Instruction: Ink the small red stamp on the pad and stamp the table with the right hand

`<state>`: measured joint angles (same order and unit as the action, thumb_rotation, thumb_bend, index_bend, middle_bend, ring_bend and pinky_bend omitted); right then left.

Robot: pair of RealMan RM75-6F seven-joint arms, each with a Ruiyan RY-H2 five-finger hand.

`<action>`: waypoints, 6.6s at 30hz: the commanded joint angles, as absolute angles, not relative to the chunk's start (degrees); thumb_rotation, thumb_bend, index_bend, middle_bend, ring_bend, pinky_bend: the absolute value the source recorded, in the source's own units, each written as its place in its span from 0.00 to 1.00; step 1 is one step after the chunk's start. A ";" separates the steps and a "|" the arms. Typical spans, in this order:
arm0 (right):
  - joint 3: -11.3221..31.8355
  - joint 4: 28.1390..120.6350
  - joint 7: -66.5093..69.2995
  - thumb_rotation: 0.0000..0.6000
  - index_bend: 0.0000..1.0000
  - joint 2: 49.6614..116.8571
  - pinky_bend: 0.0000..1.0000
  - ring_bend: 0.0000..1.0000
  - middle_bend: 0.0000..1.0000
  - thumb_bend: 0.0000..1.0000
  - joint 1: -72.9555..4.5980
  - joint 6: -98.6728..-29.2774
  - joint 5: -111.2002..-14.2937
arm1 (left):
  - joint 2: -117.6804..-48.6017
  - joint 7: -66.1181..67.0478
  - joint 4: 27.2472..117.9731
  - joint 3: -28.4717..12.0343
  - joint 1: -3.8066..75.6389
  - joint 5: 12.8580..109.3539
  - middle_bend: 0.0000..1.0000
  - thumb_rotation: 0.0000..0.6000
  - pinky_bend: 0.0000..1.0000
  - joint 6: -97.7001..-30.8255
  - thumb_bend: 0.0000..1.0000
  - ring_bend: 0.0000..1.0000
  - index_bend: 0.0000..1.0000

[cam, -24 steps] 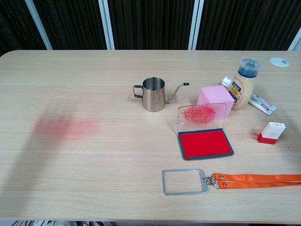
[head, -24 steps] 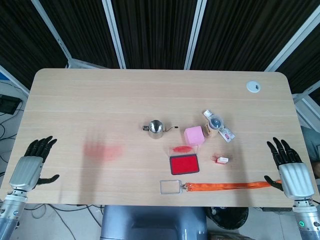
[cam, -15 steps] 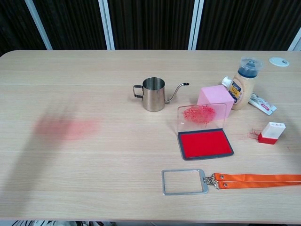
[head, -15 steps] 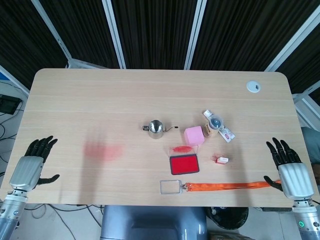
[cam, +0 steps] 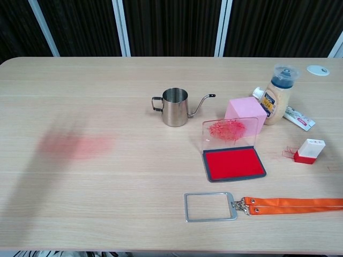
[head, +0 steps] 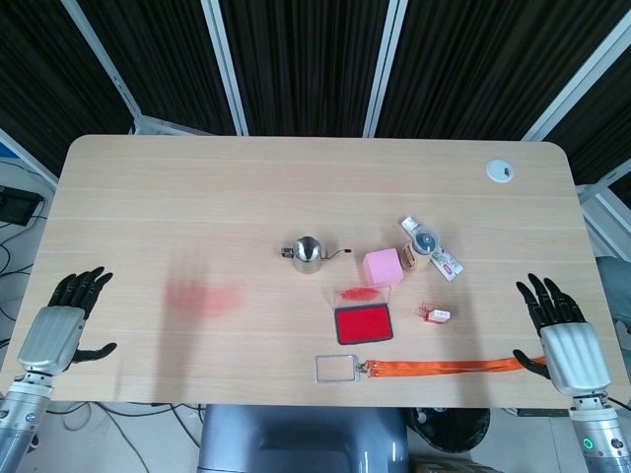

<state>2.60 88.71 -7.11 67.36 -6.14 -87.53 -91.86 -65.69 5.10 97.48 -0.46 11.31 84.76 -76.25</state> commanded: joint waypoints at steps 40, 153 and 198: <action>9.46 85.61 -28.23 1.00 0.43 87.65 0.29 0.27 0.40 0.29 -19.30 -67.25 -66.64 | -62.77 1.07 98.97 -0.01 12.28 84.28 0.00 1.00 0.00 -73.71 0.01 0.00 0.00; 1.29 79.77 -7.32 1.00 0.78 90.20 0.47 0.51 0.67 0.69 -27.22 -66.35 -88.74 | -62.60 1.08 100.10 -0.07 12.54 82.03 0.00 1.00 0.00 -72.40 0.01 0.00 0.00; 2.07 66.84 -10.69 1.00 0.79 103.04 0.47 0.51 0.68 0.70 -29.81 -62.30 -85.60 | -62.07 -0.17 100.36 -0.04 12.90 81.84 0.00 1.00 0.00 -71.50 0.01 0.00 0.00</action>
